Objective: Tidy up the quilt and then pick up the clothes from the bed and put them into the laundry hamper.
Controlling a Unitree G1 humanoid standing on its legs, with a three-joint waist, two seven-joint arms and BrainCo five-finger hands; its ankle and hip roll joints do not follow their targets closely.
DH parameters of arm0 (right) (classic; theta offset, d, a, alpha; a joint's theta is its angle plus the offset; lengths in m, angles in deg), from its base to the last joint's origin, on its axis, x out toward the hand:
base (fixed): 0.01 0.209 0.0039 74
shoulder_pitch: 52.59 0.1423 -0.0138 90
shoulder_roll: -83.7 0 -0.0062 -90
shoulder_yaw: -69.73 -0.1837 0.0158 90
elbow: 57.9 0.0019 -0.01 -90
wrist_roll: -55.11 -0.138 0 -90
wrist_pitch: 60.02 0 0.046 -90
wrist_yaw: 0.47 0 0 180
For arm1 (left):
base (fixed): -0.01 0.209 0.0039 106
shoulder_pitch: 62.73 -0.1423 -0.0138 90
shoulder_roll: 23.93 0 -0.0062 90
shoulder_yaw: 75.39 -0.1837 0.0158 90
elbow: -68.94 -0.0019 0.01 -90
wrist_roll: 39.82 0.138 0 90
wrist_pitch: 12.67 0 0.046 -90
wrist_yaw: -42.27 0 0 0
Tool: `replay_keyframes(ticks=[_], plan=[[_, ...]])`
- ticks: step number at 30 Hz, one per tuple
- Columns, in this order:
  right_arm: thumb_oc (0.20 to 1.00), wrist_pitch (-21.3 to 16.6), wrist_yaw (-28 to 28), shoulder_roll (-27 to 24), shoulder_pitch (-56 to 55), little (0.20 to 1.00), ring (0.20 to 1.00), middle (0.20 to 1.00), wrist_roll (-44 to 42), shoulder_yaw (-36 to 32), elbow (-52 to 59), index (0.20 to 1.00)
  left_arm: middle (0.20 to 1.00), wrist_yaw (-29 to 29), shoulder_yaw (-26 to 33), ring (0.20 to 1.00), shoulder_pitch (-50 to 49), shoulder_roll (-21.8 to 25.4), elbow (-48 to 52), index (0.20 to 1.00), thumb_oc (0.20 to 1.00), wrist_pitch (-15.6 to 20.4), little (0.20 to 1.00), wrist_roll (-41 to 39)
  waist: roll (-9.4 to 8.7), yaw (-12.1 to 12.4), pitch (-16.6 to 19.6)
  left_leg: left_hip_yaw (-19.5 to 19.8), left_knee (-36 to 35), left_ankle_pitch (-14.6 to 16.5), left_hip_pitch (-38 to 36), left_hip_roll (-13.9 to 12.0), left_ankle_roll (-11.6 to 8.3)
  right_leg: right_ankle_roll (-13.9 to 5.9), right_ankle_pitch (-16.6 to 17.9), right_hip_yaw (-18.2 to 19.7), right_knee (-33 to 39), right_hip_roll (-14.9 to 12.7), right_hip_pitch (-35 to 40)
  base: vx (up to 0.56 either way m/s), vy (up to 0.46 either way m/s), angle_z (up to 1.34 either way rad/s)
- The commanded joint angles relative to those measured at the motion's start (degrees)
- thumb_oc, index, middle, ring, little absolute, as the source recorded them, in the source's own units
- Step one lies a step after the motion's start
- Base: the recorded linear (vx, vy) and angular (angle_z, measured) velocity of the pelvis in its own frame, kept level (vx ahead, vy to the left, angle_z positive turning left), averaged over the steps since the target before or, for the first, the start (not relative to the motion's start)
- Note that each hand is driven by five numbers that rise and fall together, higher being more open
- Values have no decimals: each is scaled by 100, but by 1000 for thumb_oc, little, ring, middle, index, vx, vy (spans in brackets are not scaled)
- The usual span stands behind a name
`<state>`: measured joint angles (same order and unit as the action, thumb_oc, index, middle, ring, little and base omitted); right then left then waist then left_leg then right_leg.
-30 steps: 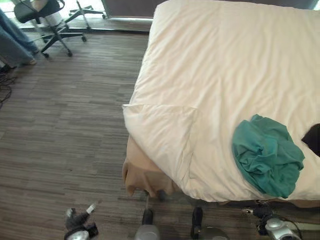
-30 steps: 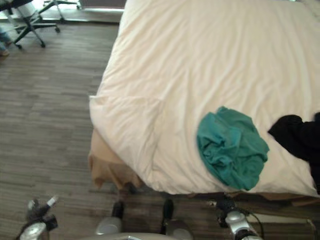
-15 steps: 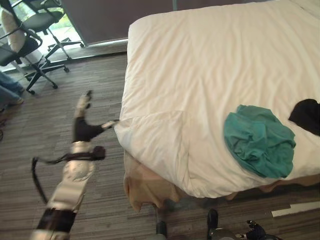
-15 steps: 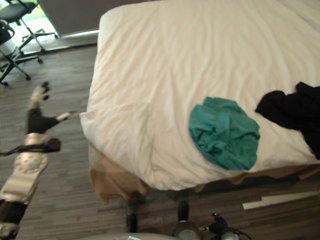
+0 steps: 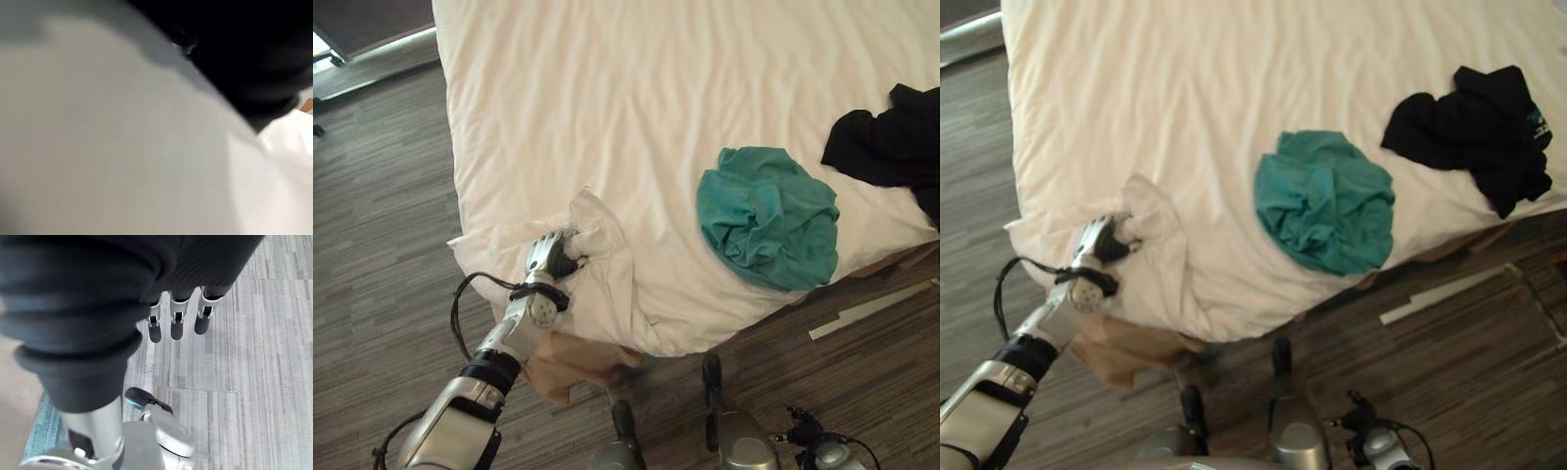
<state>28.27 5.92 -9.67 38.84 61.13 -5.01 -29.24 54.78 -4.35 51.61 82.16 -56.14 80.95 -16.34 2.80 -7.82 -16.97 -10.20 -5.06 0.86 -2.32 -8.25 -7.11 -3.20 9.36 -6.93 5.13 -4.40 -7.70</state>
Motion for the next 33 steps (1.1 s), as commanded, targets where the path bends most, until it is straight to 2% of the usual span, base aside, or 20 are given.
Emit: replay_keyframes(ticks=[1,2,3,4,7,9,11,13,14,15,16,18,19,20,21,23,24,25,31,33], plan=[[1000,0,180,-41,222,1000,1000,1000,-480,-198,-265,1000,200,-124,114,200,-563,306,-565,200,200,-111,200,232,-236,93,44,521,6,250,-213,-53,-71,-809,-748,39,-490,-760,215,50,38,1],[1000,-12,248,-121,322,1000,1000,1000,-756,-480,-262,1000,200,-109,218,200,-908,343,-518,200,200,-75,200,222,-227,128,72,531,6,259,-226,-47,-66,-804,-752,29,-493,-764,239,0,0,0],[1000,-48,276,-208,331,1000,1000,1000,-876,-608,-180,1000,347,-104,306,347,-1165,370,-471,347,347,-49,347,209,-219,136,85,534,6,263,-239,-50,-64,-806,-757,23,-489,-763,263,37,36,-11],[1000,-109,307,-440,317,1000,1000,1000,-1049,-858,17,1000,1000,-101,489,1000,-1565,405,-455,1000,1000,2,1000,147,-211,159,114,545,6,263,-248,-56,-60,-807,-766,-4,-483,-768,305,-4,34,-13],[1000,-363,229,-2172,77,1000,1000,1000,-1233,-1761,322,1000,1000,-113,1001,1000,-2439,600,-1546,1000,1000,229,1000,-300,-291,264,186,645,6,227,-248,-77,-78,-833,-777,-116,-465,-780,435,41,20,6],[1000,-407,241,-2517,274,1000,1000,1000,-1202,-1769,242,1000,1000,-77,1075,1000,-2561,531,-2001,1000,1000,255,1000,-395,-294,306,194,700,6,220,-246,-88,-87,-837,-790,-174,-462,-784,477,1,1,25],[1000,-393,336,-3393,1595,1000,1000,1000,-1093,-1300,129,1000,1000,-10,1231,1000,-2955,246,-3468,1000,1000,47,1000,-557,-412,648,238,881,6,213,-244,-109,-121,-839,-827,-377,-464,-801,607,5,5,9],[1000,-374,325,-3562,2069,1000,1000,1000,-1079,-1091,126,1000,1000,-64,1183,1000,-2993,200,-3641,1000,1000,13,1000,-517,-461,725,282,909,6,189,-206,-98,-123,-837,-811,-419,-457,-823,603,30,3,22],[209,-414,305,-3920,3749,209,209,209,-1135,-122,297,209,1000,-115,1238,1000,-3183,81,-4089,1000,1000,-78,1000,-432,-545,924,333,965,6,183,-205,-123,-141,-827,-829,-511,-441,-826,678,70,8,46],[200,-363,328,-4608,5983,200,200,200,-1319,1099,1805,200,1000,-143,1372,1000,-3426,221,-4242,1000,1000,-152,1000,-507,-673,1030,402,966,6,160,-187,-136,-161,-825,-813,-500,-434,-830,658,45,55,51],[200,-537,677,-3888,4248,200,200,200,-1073,302,4007,200,1000,-78,1636,1000,-3649,-172,-4160,1000,1000,-141,1000,-583,-626,865,363,953,6,151,-156,-130,-137,-831,-796,-460,-465,-831,601,-39,79,24],[200,-568,557,-2852,3611,200,200,200,-638,-112,6377,200,1000,-81,1829,1000,-3742,-534,-4492,1000,1000,-292,1000,-678,-624,865,273,931,9,177,-129,-129,-76,-813,-812,-386,-498,-805,514,-55,49,15],[200,-585,572,-2389,3301,200,200,200,-271,-38,6212,200,1000,-50,1790,1000,-3567,-687,-4547,1000,1000,-287,1000,-736,-608,894,195,948,21,184,-100,-130,-52,-794,-832,-392,-511,-788,488,-15,-2,21],[200,-593,582,-2366,3288,200,200,200,-242,-44,6208,200,1000,-44,1787,1000,-3563,-675,-4564,1000,1000,-280,1000,-739,-619,899,198,947,22,189,-105,-133,-54,-793,-839,-392,-517,-786,490,-131,-13,44],[200,-897,816,-1965,3838,200,200,200,-263,502,5700,200,1000,32,1514,1000,-3398,-528,-4124,1000,1000,-150,1000,-618,-569,1249,-26,1086,74,118,94,-158,-58,-765,-917,-510,-605,-771,426,-167,-6,51],[200,-936,800,-1638,4413,200,200,200,-365,886,5558,200,1000,72,1335,1000,-3194,-438,-4047,1000,1000,-126,1000,-593,-578,1326,-143,1141,92,50,226,-145,-64,-759,-894,-517,-645,-790,324,-178,-10,24],[200,-930,777,-1109,5071,200,200,200,-393,1364,5244,200,1000,257,1048,1000,-2793,-295,-3882,1000,1000,-88,1000,-661,-565,1522,-387,1239,163,-42,448,-162,-90,-732,-908,-569,-746,-794,164,-121,-20,12],[200,-947,787,-1094,5127,200,200,200,-396,1382,5198,200,1000,258,1064,1000,-2769,-298,-3893,1000,1000,-86,1000,-664,-570,1505,-404,1247,182,-37,470,-160,-92,-730,-918,-572,-766,-798,146,-171,-26,11],[200,-1113,715,457,5459,200,200,200,-904,2340,4651,200,1000,796,-132,1000,-1557,-393,-2581,1000,1000,256,1000,-841,-481,1810,-1048,1505,577,-202,1396,-205,-159,-726,-1003,-776,-1319,-984,-499,-144,-22,17],[200,-1134,658,624,5379,200,200,200,-941,2483,4547,200,1000,829,-256,1000,-1477,-414,-2345,1000,1000,276,1000,-853,-457,1820,-1093,1555,682,-193,1553,-193,-166,-737,-1033,-789,-1438,-1032,-625,-88,-5,23]])
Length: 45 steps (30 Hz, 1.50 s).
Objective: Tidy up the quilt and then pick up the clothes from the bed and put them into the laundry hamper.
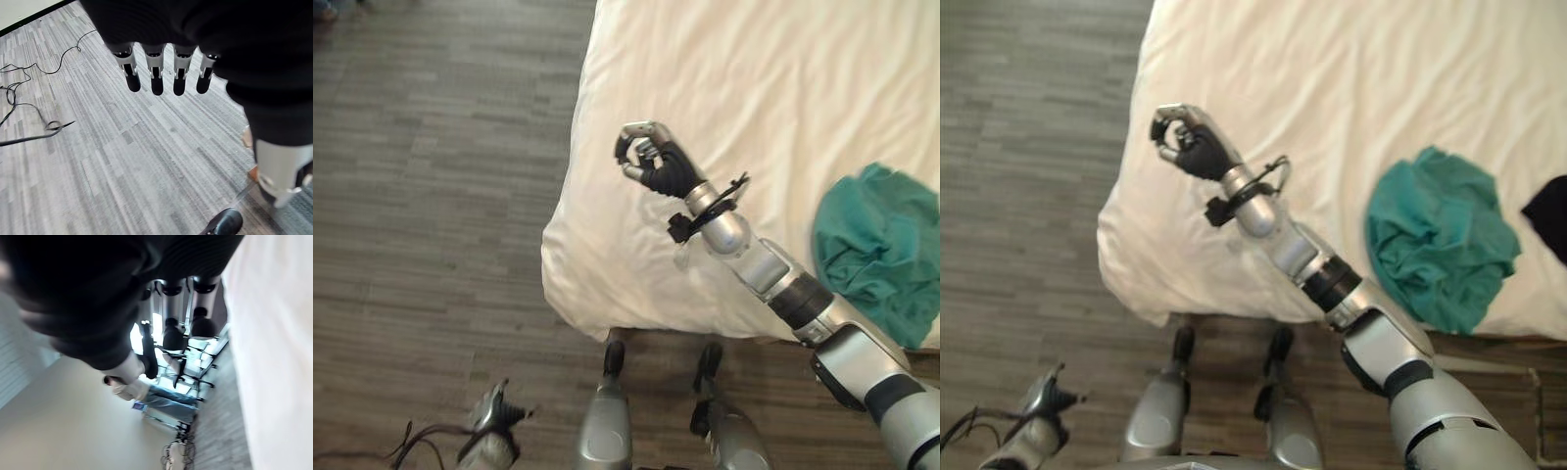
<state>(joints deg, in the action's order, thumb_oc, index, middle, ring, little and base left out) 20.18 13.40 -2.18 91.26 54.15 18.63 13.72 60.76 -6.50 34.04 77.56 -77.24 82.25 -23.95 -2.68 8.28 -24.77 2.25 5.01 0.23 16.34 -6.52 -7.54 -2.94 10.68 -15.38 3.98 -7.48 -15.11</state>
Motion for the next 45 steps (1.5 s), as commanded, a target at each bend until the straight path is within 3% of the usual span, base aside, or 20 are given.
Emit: replay_keyframes(ticks=[1,4,9,11,14,18,23,26,29,31,34,36,39,40,41,43,44,45], plan=[[200,-309,-179,26,34,200,200,200,-290,282,172,200,1000,281,-168,1000,380,33,9,1000,1000,185,1000,-63,120,231,-398,338,-260,-130,-212,-368,-134,-773,-1179,48,-1395,-758,40,-68,1,23],[200,-247,-652,399,-585,200,200,200,-363,971,-308,200,1000,306,-422,1000,622,-149,321,1000,1000,165,1000,21,152,203,-496,398,85,-51,110,-304,-151,-771,-1276,69,-1674,-842,-189,-72,-7,17],[200,-94,-1347,597,-1405,200,200,200,-121,1825,-717,200,1000,234,-564,1000,571,-388,-10,1000,1000,115,1000,161,109,128,-497,410,324,165,42,-261,-150,-749,-1416,125,-1756,-847,-75,-14,-3,-2],[200,-57,-1776,532,-1848,200,200,200,-49,2158,-696,200,1000,107,-562,1000,504,-559,-438,1000,1000,42,1000,170,48,42,-401,349,240,188,-96,-255,-130,-731,-1366,154,-1632,-836,55,26,9,-9],[200,-95,-1967,413,-1963,200,200,200,-154,2219,-415,200,1000,53,-497,1000,445,-657,-807,1000,1000,-9,1000,197,8,-28,-264,266,88,173,-328,-272,-131,-717,-1319,158,-1454,-785,231,67,-2,-17],[200,-407,-1779,-83,-1740,200,200,200,-449,1579,1048,200,1000,29,-257,1000,285,-714,-1203,1000,1000,-129,1000,279,-48,-253,25,91,-467,44,-810,-312,-114,-747,-1159,210,-1055,-648,449,102,-2,-31],[200,-554,-1116,-263,-1157,200,200,200,-716,730,1525,200,1000,77,-287,1000,363,-760,-1174,1000,1000,-81,1000,163,45,-353,-159,-25,-401,6,-744,-304,-107,-743,-1138,391,-1199,-664,177,-31,21,-25],[200,-520,-547,-569,-621,200,200,200,-574,222,1135,200,1000,84,-506,1000,739,-778,-1024,1000,1000,21,1000,-41,173,-516,-502,-91,7,5,-158,-307,-146,-734,-1105,574,-1524,-740,-483,-144,11,-8],[200,-467,-281,-757,-600,200,200,200,-375,17,718,200,1000,98,-645,1000,854,-817,-869,1000,1000,54,1000,-60,211,-629,-502,-178,155,-2,237,-337,-164,-740,-1029,667,-1606,-719,-935,-78,30,8],[200,-363,-111,-986,-885,200,200,200,-185,-255,382,200,1000,82,-539,1000,806,-826,-691,1000,1000,76,1000,-159,191,-808,-502,-323,273,56,432,-370,-115,-749,-910,882,-1503,-597,-1245,-72,66,-14],[200,-358,-48,-1041,-1435,200,200,200,-351,-518,164,200,1000,80,-464,1000,779,-873,-659,1000,1000,50,1000,-256,109,-856,-502,-343,453,168,475,-329,-74,-770,-822,1144,-1366,-467,-1334,-20,133,-63],[200,-380,-114,-1007,-2132,200,200,200,-794,-809,-201,200,1000,58,-429,1000,704,-963,-618,1000,1000,19,1000,-355,-86,-881,-502,276,693,476,416,-118,-117,-801,-686,1540,-1055,-263,-1299,-55,207,-67],[200,-401,-297,-847,-3278,200,200,200,-1415,-1426,-677,200,1000,2,-450,1000,790,-1231,-847,1000,1000,-98,1000,-421,-264,-1031,-502,1521,746,1199,-360,158,44,-883,-556,2137,-856,-62,-1046,-54,169,-106],[200,-365,-372,-874,-3646,200,200,200,-1456,-1604,-812,200,1000,-44,-421,1000,779,-1299,-930,1000,1000,-119,1000,-402,-255,-1103,-501,1643,711,1302,-633,273,119,-923,-495,2198,-818,-130,-897,52,361,-167],[200,-239,-461,-968,-4298,200,200,200,-1313,-1864,-1094,200,1000,-135,-364,1000,688,-1402,-1124,1000,1000,-136,1000,-309,-267,-1338,-348,1342,542,1373,-991,363,162,-1105,-307,2258,-673,-384,-706,44,300,-151],[200,-151,-489,-987,-4490,200,200,200,-1184,-1928,-1221,200,1000,-160,-301,1000,669,-1429,-1171,1000,1000,-139,1000,-326,-305,-1410,-261,1148,408,1375,-1188,459,216,-1206,-114,2257,-531,-519,-667,-14,276,-89],[200,-94,-453,-962,-4666,200,200,200,-1078,-2102,-1447,200,1000,-235,-274,1000,685,-1445,-1221,1000,1000,-166,1000,-294,-295,-1490,-192,892,233,1317,-1351,413,203,-1206,249,2151,-379,-629,-655,-95,234,-102],[1000,-55,-447,-916,-4818,1000,1000,1000,-1045,-2188,-1575,1000,1000,-260,-274,1000,697,-1436,-1237,1000,1000,-165,1000,-296,-239,-1480,-134,763,178,1274,-1374,399,227,-1206,124,1907,-337,-727,-639,-196,166,-155]])
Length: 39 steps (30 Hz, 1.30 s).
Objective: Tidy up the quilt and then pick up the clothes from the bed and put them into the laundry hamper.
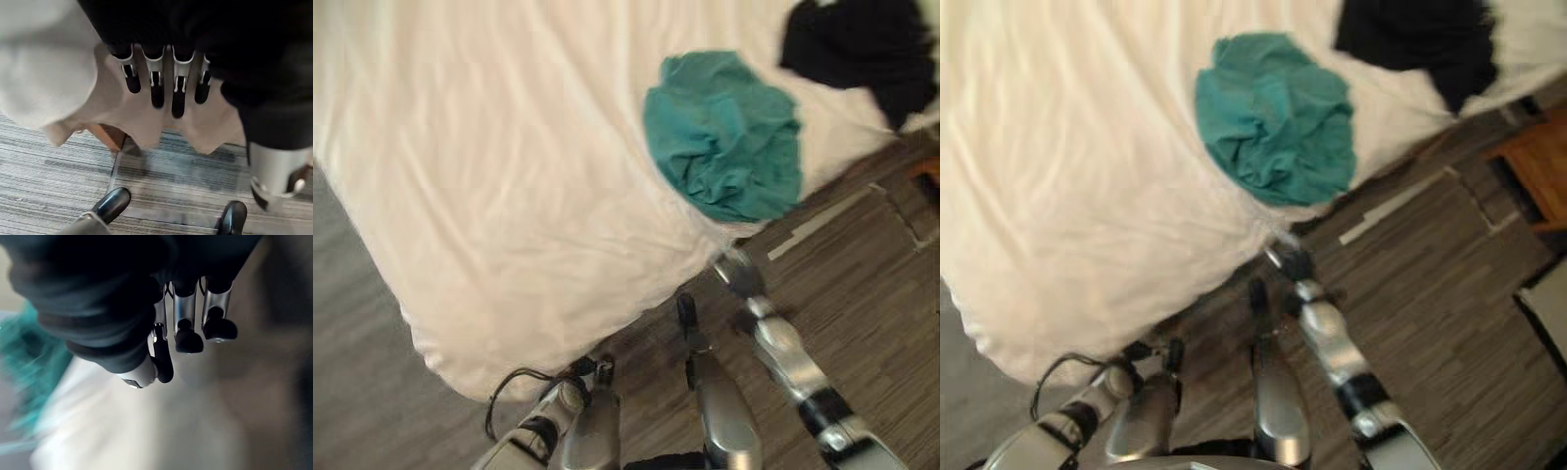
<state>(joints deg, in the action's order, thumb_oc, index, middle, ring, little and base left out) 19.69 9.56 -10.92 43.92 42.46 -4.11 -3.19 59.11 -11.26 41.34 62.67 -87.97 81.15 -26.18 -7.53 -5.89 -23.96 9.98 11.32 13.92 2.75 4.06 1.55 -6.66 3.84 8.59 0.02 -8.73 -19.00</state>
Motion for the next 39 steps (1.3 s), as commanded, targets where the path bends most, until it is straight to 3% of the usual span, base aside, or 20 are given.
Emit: replay_keyframes(ticks=[1,2,3,5,11,14,17,18,19,20,21,24,26,27,29,32,36,39], plan=[[1000,71,-58,14,-120,1000,1000,1000,137,51,-120,1000,1000,-160,188,1000,-16,91,-167,1000,1000,-58,1000,-69,296,-56,-176,-227,-487,-160,17,-631,-632,-788,639,-879,5,-719,-205,-253,188,-146],[1000,103,-38,88,-189,1000,1000,1000,141,-23,-461,1000,1000,-206,214,1000,-17,128,-177,1000,1000,-45,1000,-87,354,-47,-115,-498,-520,-254,50,-652,-605,-657,409,-1235,-208,-728,-138,-364,223,-169],[1000,163,-76,211,-202,1000,1000,1000,265,-14,-1025,1000,1000,-274,312,1000,-137,173,-188,1000,1000,-60,1000,-131,448,87,82,-949,-674,-429,-15,-744,-546,-476,31,-1685,-619,-567,175,-343,219,-233],[1000,330,-86,321,-83,1000,1000,1000,473,15,-1894,1000,1000,-367,421,1000,-327,170,-203,1000,1000,-77,1000,-288,531,314,467,-1417,-898,-727,-135,-819,-423,-330,-313,-1906,-1088,-279,690,-215,91,-238],[1000,497,-104,493,-107,1000,1000,1000,957,101,-2806,1000,1000,-498,355,1000,-491,75,-302,1000,1000,-66,1000,-193,527,693,1014,-2104,-985,-992,-205,-1009,-448,-285,-494,-2463,-773,-361,1752,-111,-174,-142],[1000,607,-166,515,-253,1000,1000,1000,816,-18,-3258,1000,1000,-438,438,1000,-507,62,-206,1000,1000,-4,1000,-253,544,689,1185,-2355,-739,-1120,-271,-1272,-636,-289,-514,-2251,20,-118,2004,-114,-319,-101],[1000,637,-167,486,-345,1000,1000,1000,752,-109,-3398,1000,1000,-407,425,1000,-513,-22,-169,1000,1000,48,1000,-356,592,697,1238,-2232,-715,-1334,-332,-1399,-766,-207,-497,-2052,262,33,2081,-6,-158,-128],[1000,626,-148,481,-364,1000,1000,1000,697,-131,-3415,1000,1000,-373,403,1000,-464,-68,-142,1000,1000,62,1000,-392,609,720,1223,-1945,-680,-1414,-300,-1372,-790,-193,-486,-1971,366,71,2096,-16,-74,-78],[1000,629,-99,472,-351,1000,1000,1000,688,-114,-3436,1000,1000,-332,343,1000,-407,-107,-137,1000,1000,77,1000,-416,597,795,1180,-1411,-537,-1403,-194,-1165,-784,-175,-476,-1833,411,98,2090,-9,-71,-39],[1000,629,-99,472,-351,1000,1000,1000,688,-114,-3436,1000,1000,-332,343,1000,-407,-107,-137,1000,1000,77,1000,-416,596,794,1184,-1409,-537,-1405,-188,-1164,-784,-175,-476,-1835,411,97,2086,-32,-209,-84],[1000,718,5,391,-383,1000,1000,1000,820,-143,-3642,1000,1000,-294,196,1000,-295,-185,-190,1000,1000,105,1000,-400,558,953,1181,-5,-457,-990,15,-239,-682,-137,-409,-1385,460,142,1998,-51,-176,-105],[1000,726,10,321,-410,1000,1000,1000,919,-168,-3683,1000,1000,-297,207,1000,-319,-210,-216,1000,1000,137,1000,-442,665,924,1263,14,-699,-906,-109,-190,-561,-109,-420,-1252,473,237,1994,-12,-80,-122],[1000,754,-3,293,-360,1000,1000,1000,1066,-123,-3707,1000,1000,-319,338,1000,-408,-226,-303,1000,1000,101,1000,-539,744,920,1411,-82,-996,-1013,-306,-251,-486,-110,-418,-1283,483,276,2049,41,-14,-71],[1000,919,105,514,-308,1000,1000,1000,976,-659,-4046,1000,1000,-702,1481,1000,-1307,-8,-746,1000,1000,206,1000,-1513,681,992,1343,-656,-1272,-1185,-179,-550,-580,-229,-487,-2210,341,-41,2136,68,-16,-26],[1000,928,67,540,-356,1000,1000,1000,1046,-604,-4059,1000,1000,-706,1440,1000,-1285,22,-752,1000,1000,197,1000,-1440,664,953,1345,-682,-1410,-1208,-304,-570,-566,-227,-559,-2235,173,-25,2124,50,-9,6],[1000,977,-35,562,-320,1000,1000,1000,1245,-432,-4013,1000,1000,-693,1277,1000,-1082,150,-680,1000,1000,139,1000,-1249,663,848,1226,-825,-1629,-1278,-527,-706,-576,-420,-511,-2527,-568,-75,1725,14,-32,-7],[1000,969,-80,578,-277,1000,1000,1000,1262,-256,-3947,1000,1000,-641,1098,1000,-756,312,-545,1000,1000,161,1000,-1142,611,716,1205,-739,-1625,-1335,-530,-772,-647,-277,-491,-2270,-162,94,1681,134,-72,-10],[1000,965,-97,505,-185,1000,1000,1000,1517,-31,-3941,1000,1000,-703,1077,1000,-765,298,-686,1000,1000,125,1000,-976,523,816,1227,-822,-968,-1043,-448,-762,-682,-133,-512,-2308,170,175,1935,152,-90,8]])
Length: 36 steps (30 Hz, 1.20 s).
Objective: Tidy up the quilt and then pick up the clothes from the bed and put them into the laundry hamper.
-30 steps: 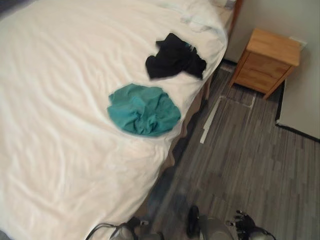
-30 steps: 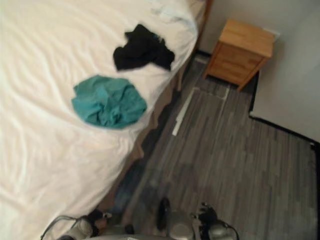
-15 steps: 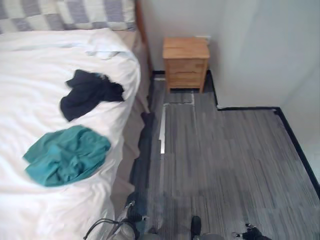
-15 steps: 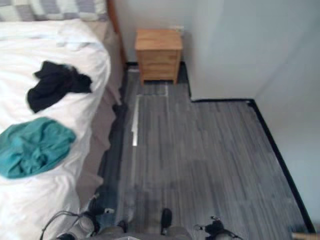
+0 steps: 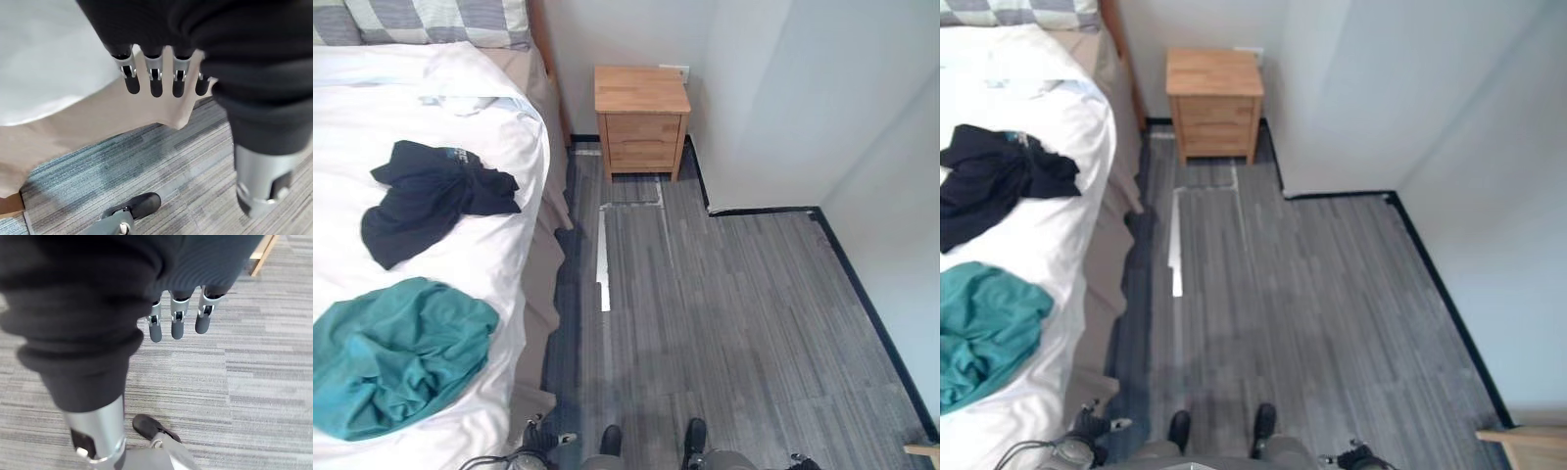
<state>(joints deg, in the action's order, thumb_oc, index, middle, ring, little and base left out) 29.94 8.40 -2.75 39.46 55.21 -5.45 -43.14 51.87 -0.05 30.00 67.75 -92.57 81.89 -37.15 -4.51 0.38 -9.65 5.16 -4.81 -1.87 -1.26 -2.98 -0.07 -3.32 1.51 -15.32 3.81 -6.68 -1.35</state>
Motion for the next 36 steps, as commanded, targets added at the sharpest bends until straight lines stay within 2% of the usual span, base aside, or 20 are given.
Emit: replay_keyframes(ticks=[1,4,6,8,9,11,13,15,16,18,21,23,24,26,27,31,32,33,35,36], plan=[[1000,-101,59,-401,462,1000,1000,1000,276,157,129,1000,1000,42,21,1000,416,-255,-233,1000,1000,42,1000,15,132,358,-356,-394,1944,300,430,24,-736,-311,-311,48,-55,-22,422,146,-130,2],[1000,-75,96,-464,623,1000,1000,1000,295,214,150,1000,1000,99,35,1000,479,-276,-207,1000,1000,6,1000,-31,82,562,-580,-480,3113,-92,1129,-72,-811,-182,-424,-114,60,-27,699,144,-98,10],[1000,-51,86,-510,656,1000,1000,1000,321,284,165,1000,1000,120,15,1000,446,-280,-187,1000,1000,-1,1000,2,31,674,-608,-862,3049,20,1590,-45,-708,-196,-564,-136,119,-16,850,362,-61,15],[1000,-40,66,-519,665,1000,1000,1000,326,329,184,1000,1000,91,36,1000,313,-290,-204,1000,1000,-31,1000,54,48,807,-487,-1274,2189,166,1741,35,-501,-271,-758,-125,119,70,951,413,54,18],[1000,-42,77,-527,645,1000,1000,1000,326,308,177,1000,1000,62,87,1000,193,-303,-242,1000,1000,-42,1000,85,177,902,-387,-1695,1377,-206,1811,-74,-536,-318,-948,-174,119,238,1080,266,56,11],[1000,-36,73,-529,651,1000,1000,1000,340,304,154,1000,1000,62,110,1000,133,-291,-269,1000,1000,-58,1000,101,190,985,-365,-1893,1156,-401,1853,-122,-562,-327,-1043,-200,119,299,1173,340,59,29],[1000,-44,38,-399,577,1000,1000,1000,439,314,117,1000,1000,30,251,1000,-64,-262,-365,1000,1000,-124,1000,96,2,1082,-294,-1884,976,-300,1607,46,-264,-346,-1075,-244,-273,309,1378,488,84,15],[1000,-45,38,-400,578,1000,1000,1000,439,312,117,1000,1000,29,250,1000,-62,-262,-364,1000,1000,-125,1000,96,9,1092,-278,-1890,971,-314,1626,32,-262,-344,-1061,-233,-276,319,1350,325,108,3],[1000,-40,28,-296,568,1000,1000,1000,471,249,115,1000,1000,-2,235,1000,-80,-182,-502,1000,1000,-187,1000,214,-79,1025,-340,-1866,897,-5,1156,146,-11,-952,-662,-311,-2080,23,902,370,160,-1],[1000,-40,22,-303,606,1000,1000,1000,489,233,136,1000,1000,17,211,1000,-90,-160,-500,1000,1000,-190,1000,256,-26,911,-380,-1809,815,76,935,156,59,-1118,-273,-266,-2743,-102,663,355,165,5],[1000,-48,26,-257,643,1000,1000,1000,448,195,244,1000,1000,37,106,1000,10,-111,-402,1000,1000,-193,1000,227,301,620,-497,-1462,365,129,323,-1,75,-1084,0,-217,-3815,-227,-200,450,112,41],[1000,-64,63,-190,627,1000,1000,1000,418,229,292,1000,1000,78,-36,1000,181,-75,-331,1000,1000,-149,1000,256,294,425,-567,-1182,174,227,-8,17,-30,-863,-231,-322,-3115,-461,-514,457,-134,68],[1000,-48,49,-188,638,1000,1000,1000,427,254,316,1000,1000,61,-141,1000,302,-65,-240,1000,1000,-114,1000,298,229,293,-553,-989,134,318,-118,25,-174,-746,-220,-263,-1799,-568,-470,656,-281,67],[1000,-20,44,-218,650,1000,1000,1000,390,201,321,1000,1000,97,-197,1000,469,-62,-159,1000,1000,-69,1000,310,195,107,-521,-707,23,526,-369,-68,-338,-810,18,203,-593,-621,-618,693,-311,108],[1000,-7,35,-225,639,1000,1000,1000,350,149,329,1000,1000,114,-198,1000,573,-59,-108,1000,1000,-28,1000,288,212,-13,-518,-527,-4,666,-538,-157,-420,-879,243,583,-273,-672,-789,480,-208,119],[1000,57,-36,-198,545,1000,1000,1000,394,136,266,1000,1000,131,-180,1000,547,-23,-143,1000,1000,-12,1000,372,110,-79,-417,-325,323,1131,-733,-197,-482,-930,381,688,-205,-742,-818,417,-194,107],[1000,45,-62,-230,553,1000,1000,1000,443,195,245,1000,1000,126,-131,1000,458,-70,-138,1000,1000,-6,1000,311,172,-114,-381,-198,1184,959,-640,-210,-592,-791,309,734,-340,-565,-668,466,-191,79],[1000,44,-62,-232,554,1000,1000,1000,443,196,243,1000,1000,126,-130,1000,457,-71,-136,1000,1000,-8,1000,310,180,-122,-383,-188,1224,982,-619,-218,-596,-788,307,724,-341,-559,-664,377,-190,59],[1000,49,44,-399,751,1000,1000,1000,533,393,272,1000,1000,121,-110,1000,451,-70,-42,1000,1000,-57,1000,126,-21,127,-750,-314,3590,223,781,-208,-730,-391,128,454,-283,-608,-190,149,-292,26],[1000,48,45,-396,756,1000,1000,1000,533,391,270,1000,1000,121,-110,1000,454,-67,-40,1000,1000,-59,1000,126,-4,117,-749,-297,3656,254,823,-221,-729,-391,129,440,-281,-593,-192,241,-345,36]])
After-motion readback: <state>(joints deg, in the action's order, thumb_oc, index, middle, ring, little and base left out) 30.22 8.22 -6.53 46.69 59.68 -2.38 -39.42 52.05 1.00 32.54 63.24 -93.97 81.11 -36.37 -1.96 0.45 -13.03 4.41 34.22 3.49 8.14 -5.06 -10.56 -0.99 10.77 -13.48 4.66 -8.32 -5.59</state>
